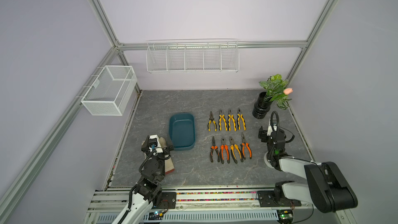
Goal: Take the pliers out of the storage box
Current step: Reset both arms
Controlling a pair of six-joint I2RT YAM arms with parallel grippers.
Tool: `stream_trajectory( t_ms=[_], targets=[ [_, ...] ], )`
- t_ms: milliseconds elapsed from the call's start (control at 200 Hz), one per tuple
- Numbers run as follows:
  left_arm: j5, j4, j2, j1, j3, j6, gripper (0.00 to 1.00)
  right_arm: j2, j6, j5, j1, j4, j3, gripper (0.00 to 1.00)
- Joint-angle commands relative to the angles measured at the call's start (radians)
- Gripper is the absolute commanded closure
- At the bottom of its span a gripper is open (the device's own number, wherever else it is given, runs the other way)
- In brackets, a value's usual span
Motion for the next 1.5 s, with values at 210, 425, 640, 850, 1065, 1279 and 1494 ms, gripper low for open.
stream_trajectory(
  t_ms=[210, 425, 640, 850, 1065, 1279, 1494],
  targets=[
    [0.196, 0.307, 0.424, 0.167, 0.005, 0.003, 0.01, 0.192, -0.036, -0.074, -0.032, 0.205, 0.040, 0.11],
    [0.255, 0.431, 0.696, 0.220, 0.081, -0.020, 0.01, 0.184, -0.016, -0.104, -0.055, 0.101, 0.088, 0.11],
    [0.368, 0.506, 0.842, 0.293, 0.141, -0.054, 0.01, 0.176, 0.010, -0.136, -0.078, 0.037, 0.113, 0.11],
    [0.429, 0.660, 0.992, 0.354, 0.139, -0.064, 0.01, 0.176, -0.007, -0.170, -0.079, 0.054, 0.105, 0.09],
    [0.438, 0.882, 1.237, 0.383, 0.170, -0.078, 0.01, 0.177, -0.005, -0.166, -0.078, 0.050, 0.106, 0.11],
    [0.571, 0.382, 1.159, 0.453, 0.395, -0.111, 0.01, 0.178, -0.001, -0.162, -0.081, 0.026, 0.121, 0.11],
    [0.580, 0.351, 1.159, 0.454, 0.414, -0.108, 0.01, 0.177, 0.000, -0.166, -0.082, 0.023, 0.121, 0.11]
  ],
)
